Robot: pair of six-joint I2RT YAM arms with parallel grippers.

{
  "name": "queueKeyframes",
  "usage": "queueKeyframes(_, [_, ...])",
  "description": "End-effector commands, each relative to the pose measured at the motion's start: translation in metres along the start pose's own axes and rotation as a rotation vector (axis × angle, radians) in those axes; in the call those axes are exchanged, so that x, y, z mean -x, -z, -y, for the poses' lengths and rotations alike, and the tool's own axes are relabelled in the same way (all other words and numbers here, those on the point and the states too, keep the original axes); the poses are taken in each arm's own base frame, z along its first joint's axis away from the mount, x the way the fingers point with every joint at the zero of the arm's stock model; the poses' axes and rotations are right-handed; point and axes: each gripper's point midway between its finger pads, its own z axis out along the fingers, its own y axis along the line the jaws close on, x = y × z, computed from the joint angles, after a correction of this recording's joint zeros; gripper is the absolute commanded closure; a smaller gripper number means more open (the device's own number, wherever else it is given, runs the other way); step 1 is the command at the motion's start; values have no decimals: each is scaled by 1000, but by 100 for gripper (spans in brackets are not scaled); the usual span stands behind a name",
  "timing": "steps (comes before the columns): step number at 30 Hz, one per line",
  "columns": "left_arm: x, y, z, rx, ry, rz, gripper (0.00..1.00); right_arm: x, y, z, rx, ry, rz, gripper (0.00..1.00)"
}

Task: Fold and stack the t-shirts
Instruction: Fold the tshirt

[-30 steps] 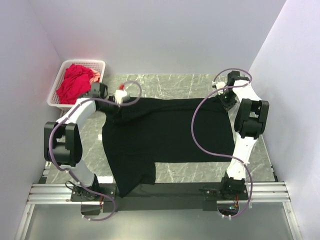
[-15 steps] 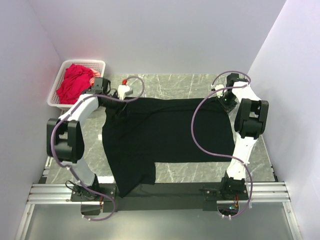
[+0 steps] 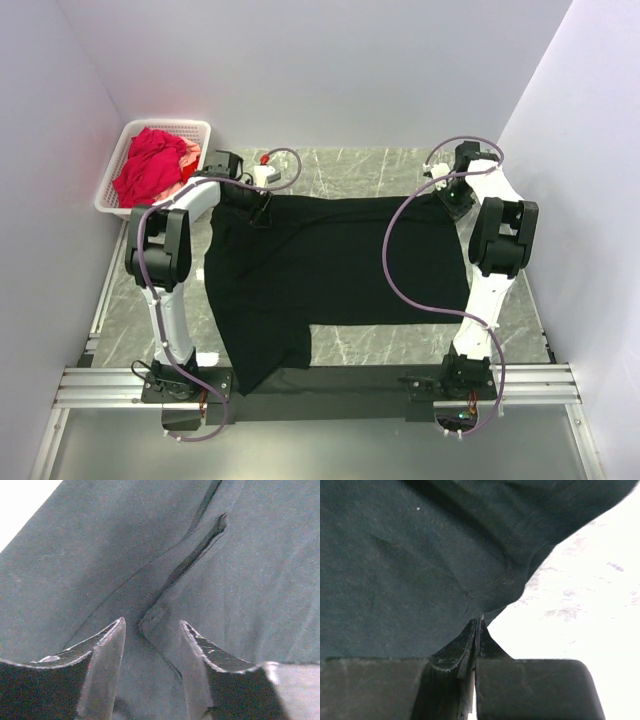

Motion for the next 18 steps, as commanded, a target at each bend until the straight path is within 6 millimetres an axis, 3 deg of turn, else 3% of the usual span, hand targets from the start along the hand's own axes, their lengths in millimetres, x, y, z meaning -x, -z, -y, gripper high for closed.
queueKeyframes(1, [16,-4,-1,3,-27,21,49,16,30,8,-35,11,65,100])
queueKeyframes(9, [1,-11,7,-14,-50,-31,64,18,31,9,-35,10,69,100])
queueKeyframes(13, [4,-9,7,-15,-66,-29,88,18,30,9,-36,10,70,100])
queueKeyframes(16, [11,0,13,-25,-82,-21,99,19,32,10,-40,11,73,100])
queueKeyframes(18, [13,6,18,-39,-88,-17,99,20,32,11,-43,9,76,100])
